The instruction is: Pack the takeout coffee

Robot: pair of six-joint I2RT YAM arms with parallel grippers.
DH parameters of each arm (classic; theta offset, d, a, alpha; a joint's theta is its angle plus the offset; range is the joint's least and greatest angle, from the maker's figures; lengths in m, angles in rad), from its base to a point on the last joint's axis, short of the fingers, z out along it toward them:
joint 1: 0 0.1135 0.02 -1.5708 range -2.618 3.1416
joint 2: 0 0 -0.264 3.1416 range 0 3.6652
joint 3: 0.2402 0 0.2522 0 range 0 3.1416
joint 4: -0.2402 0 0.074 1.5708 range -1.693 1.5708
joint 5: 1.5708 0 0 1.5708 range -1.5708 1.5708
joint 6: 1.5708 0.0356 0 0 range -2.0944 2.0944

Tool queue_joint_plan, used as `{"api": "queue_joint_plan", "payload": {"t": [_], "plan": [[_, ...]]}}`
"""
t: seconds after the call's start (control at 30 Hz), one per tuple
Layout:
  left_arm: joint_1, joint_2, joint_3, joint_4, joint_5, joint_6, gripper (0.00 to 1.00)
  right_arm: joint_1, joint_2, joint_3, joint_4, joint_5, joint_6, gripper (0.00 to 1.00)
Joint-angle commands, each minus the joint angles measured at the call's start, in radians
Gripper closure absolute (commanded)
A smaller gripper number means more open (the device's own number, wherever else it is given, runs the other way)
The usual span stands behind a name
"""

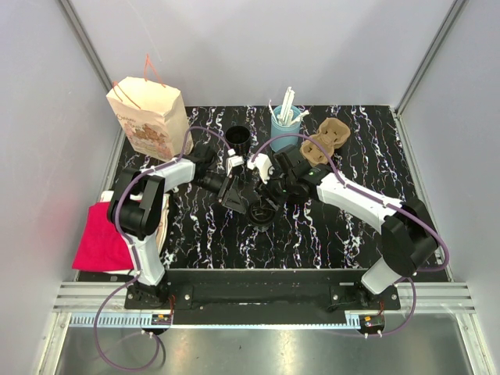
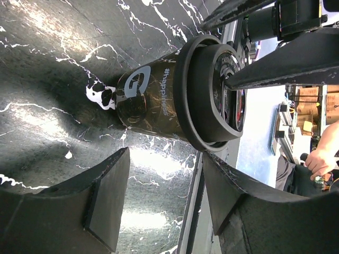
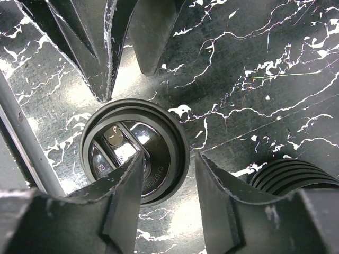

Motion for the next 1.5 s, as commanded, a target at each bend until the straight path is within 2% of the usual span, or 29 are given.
{"api": "queue_joint_plan", "payload": {"t": [0.0, 0.6, 1.03, 1.23, 1.47], "plan": [[0.003, -0.014, 0.040, 0.016, 0.039, 0.001, 0.40, -0.006, 0.004, 0.011, 0.029, -0.019, -0.006, 0.52], [-0.038, -0.041, 0.043, 0.017, 0.024, -0.030, 0.40, -0.005, 0.003, -0.012, 0.030, -0.023, -0.012, 0.55], [-0.056, -0.084, 0.041, 0.017, 0.030, -0.053, 0.40, -0.003, -0.003, -0.026, 0.032, -0.011, -0.018, 0.68], [-0.075, -0.090, 0.032, 0.017, 0.003, -0.056, 0.41, -0.003, -0.009, -0.037, 0.032, -0.012, -0.018, 0.70], [-0.082, -0.083, 0.001, 0.019, -0.033, -0.044, 0.51, -0.003, -0.026, -0.049, 0.030, -0.009, -0.021, 0.71]]}}
